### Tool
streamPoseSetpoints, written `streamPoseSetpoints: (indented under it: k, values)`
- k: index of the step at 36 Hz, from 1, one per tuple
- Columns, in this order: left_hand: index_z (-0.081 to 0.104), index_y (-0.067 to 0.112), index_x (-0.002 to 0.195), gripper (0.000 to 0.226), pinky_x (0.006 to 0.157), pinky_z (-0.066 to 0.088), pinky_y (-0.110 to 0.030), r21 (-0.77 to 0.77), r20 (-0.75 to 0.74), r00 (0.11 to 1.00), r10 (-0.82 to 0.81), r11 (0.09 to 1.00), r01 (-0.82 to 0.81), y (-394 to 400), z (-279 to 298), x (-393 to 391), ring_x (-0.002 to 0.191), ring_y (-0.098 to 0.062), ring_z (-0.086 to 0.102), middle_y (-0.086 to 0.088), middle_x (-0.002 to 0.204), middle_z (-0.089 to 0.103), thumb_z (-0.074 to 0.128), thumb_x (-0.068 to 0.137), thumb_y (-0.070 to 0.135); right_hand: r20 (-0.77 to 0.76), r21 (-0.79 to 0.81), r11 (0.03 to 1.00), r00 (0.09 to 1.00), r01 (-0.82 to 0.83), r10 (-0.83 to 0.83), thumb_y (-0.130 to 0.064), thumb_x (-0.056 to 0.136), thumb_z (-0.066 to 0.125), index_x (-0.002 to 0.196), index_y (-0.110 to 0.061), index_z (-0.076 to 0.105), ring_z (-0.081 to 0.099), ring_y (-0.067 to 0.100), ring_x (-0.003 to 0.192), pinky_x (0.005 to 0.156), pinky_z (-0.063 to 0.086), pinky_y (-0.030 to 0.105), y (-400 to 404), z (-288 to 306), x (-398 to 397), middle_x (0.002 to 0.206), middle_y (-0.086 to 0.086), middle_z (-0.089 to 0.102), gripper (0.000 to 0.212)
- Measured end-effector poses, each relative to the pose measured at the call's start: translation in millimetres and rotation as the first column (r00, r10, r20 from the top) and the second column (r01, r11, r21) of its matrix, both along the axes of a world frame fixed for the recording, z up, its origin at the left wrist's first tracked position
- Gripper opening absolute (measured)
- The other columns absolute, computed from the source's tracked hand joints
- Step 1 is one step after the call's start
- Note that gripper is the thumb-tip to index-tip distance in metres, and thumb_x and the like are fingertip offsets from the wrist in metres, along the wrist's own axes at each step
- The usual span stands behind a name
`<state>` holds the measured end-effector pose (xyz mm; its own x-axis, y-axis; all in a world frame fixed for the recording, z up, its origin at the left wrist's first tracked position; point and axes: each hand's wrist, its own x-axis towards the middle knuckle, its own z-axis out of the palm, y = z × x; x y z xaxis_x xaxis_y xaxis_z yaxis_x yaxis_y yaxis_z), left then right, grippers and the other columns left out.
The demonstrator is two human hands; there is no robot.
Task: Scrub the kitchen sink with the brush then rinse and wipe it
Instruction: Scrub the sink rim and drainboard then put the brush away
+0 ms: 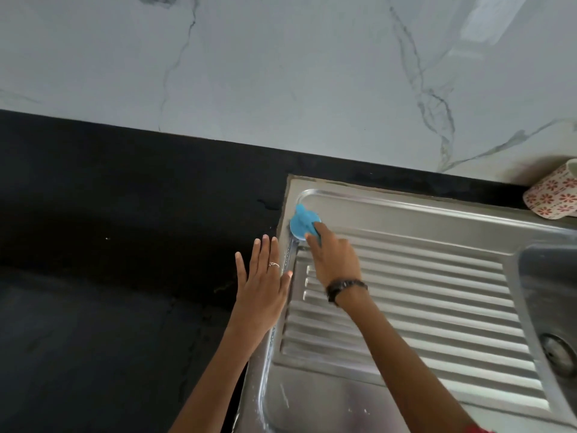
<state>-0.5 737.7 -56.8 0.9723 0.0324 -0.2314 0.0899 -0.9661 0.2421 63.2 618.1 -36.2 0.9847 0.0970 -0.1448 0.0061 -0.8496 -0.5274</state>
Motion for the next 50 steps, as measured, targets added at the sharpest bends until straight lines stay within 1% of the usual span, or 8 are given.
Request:
streamPoseSetpoints:
  k: [3, 6, 13, 27, 32, 40, 45, 50]
  values:
    - [-0.03, 0.018, 0.132, 0.061, 0.104, -0.024, -0.039, 0.006, 0.005, 1.0, -0.014, 1.0, 0.014, 1, -1, 4, 0.13, -0.012, -0.034, -0.004, 0.154, -0.023, -0.015, 0.083, 0.051, 0.032, 0.01, 1.0, 0.999, 0.021, -0.021, -0.035, 0.1, 0.032, 0.133, -0.019, 0.04, 0.061, 0.026, 0.073, 0.066, 0.055, 0.04, 2, -4, 5, 0.091, 0.012, 0.064, 0.038]
    - [-0.028, 0.018, 0.134, 0.056, 0.107, -0.022, -0.04, -0.014, -0.01, 1.0, -0.009, 1.0, 0.009, 1, 0, 9, 0.138, -0.013, -0.027, -0.003, 0.155, -0.021, 0.004, 0.097, 0.045, 0.064, -0.022, 0.999, 0.997, 0.042, -0.04, -0.033, 0.1, 0.031, 0.136, -0.017, 0.037, 0.051, 0.017, 0.065, 0.055, 0.044, 0.027, 6, -1, 47, 0.095, 0.012, 0.062, 0.039]
    - [-0.016, 0.013, 0.146, 0.059, 0.111, -0.017, -0.042, -0.021, -0.003, 1.0, 0.0, 1.0, 0.0, -4, 7, 13, 0.143, -0.016, -0.017, -0.004, 0.156, -0.017, 0.015, 0.102, 0.035, 0.05, 0.01, 0.998, 0.996, 0.068, -0.068, -0.031, 0.1, 0.034, 0.133, -0.014, 0.042, 0.06, 0.025, 0.083, 0.069, 0.049, 0.033, 2, 5, 71, 0.103, 0.014, 0.062, 0.038]
    - [-0.014, 0.012, 0.146, 0.062, 0.107, -0.018, -0.038, 0.017, 0.03, 0.999, -0.044, 0.999, 0.043, -19, 8, 17, 0.144, -0.018, -0.014, -0.007, 0.157, -0.012, 0.017, 0.101, 0.041, 0.025, -0.023, 1.0, 1.0, -0.009, 0.009, -0.027, 0.099, 0.034, 0.126, -0.012, 0.048, 0.054, 0.023, 0.078, 0.068, 0.046, 0.033, -14, 6, 81, 0.104, 0.014, 0.062, 0.034]
    - [-0.003, 0.01, 0.149, 0.065, 0.115, -0.009, -0.038, -0.014, 0.057, 0.993, -0.101, 0.995, 0.102, -30, 11, 27, 0.145, -0.019, -0.007, -0.007, 0.158, -0.002, 0.026, 0.1, 0.042, 0.027, -0.017, 0.983, 0.983, 0.183, -0.183, -0.037, 0.099, 0.031, 0.138, -0.021, 0.039, 0.056, 0.038, 0.103, 0.085, 0.046, 0.043, -88, 0, 67, 0.116, 0.02, 0.06, 0.043]
    - [0.009, 0.008, 0.149, 0.066, 0.118, 0.011, -0.038, -0.047, 0.12, 0.981, -0.152, 0.986, 0.158, -43, 19, 31, 0.145, -0.021, 0.009, -0.009, 0.156, 0.014, 0.043, 0.098, 0.033, -0.045, 0.081, 0.799, 0.803, 0.596, -0.595, -0.027, 0.1, 0.03, 0.138, -0.017, 0.037, 0.057, 0.037, 0.104, 0.081, 0.045, 0.04, -114, 8, 55, 0.116, 0.023, 0.057, 0.04]
    - [0.011, 0.008, 0.148, 0.069, 0.118, 0.011, -0.041, 0.007, 0.115, 0.984, -0.135, 0.991, 0.135, -46, 22, 36, 0.145, -0.022, 0.008, -0.012, 0.156, 0.013, 0.048, 0.095, 0.034, -0.034, 0.118, 0.959, 0.966, 0.257, -0.255, -0.027, 0.1, 0.033, 0.139, -0.017, 0.032, 0.058, 0.032, 0.098, 0.075, 0.045, 0.036, -31, 10, 49, 0.111, 0.018, 0.059, 0.041]
    - [0.008, 0.008, 0.149, 0.072, 0.119, 0.007, -0.042, 0.036, 0.082, 0.986, -0.147, 0.989, 0.144, -44, 19, 38, 0.145, -0.022, 0.005, -0.012, 0.156, 0.009, 0.048, 0.095, 0.036, 0.035, -0.065, 0.998, 0.999, 0.025, -0.022, -0.022, 0.1, 0.035, 0.138, -0.015, 0.034, 0.06, 0.027, 0.093, 0.074, 0.048, 0.033, -15, 12, 62, 0.115, 0.014, 0.059, 0.039]
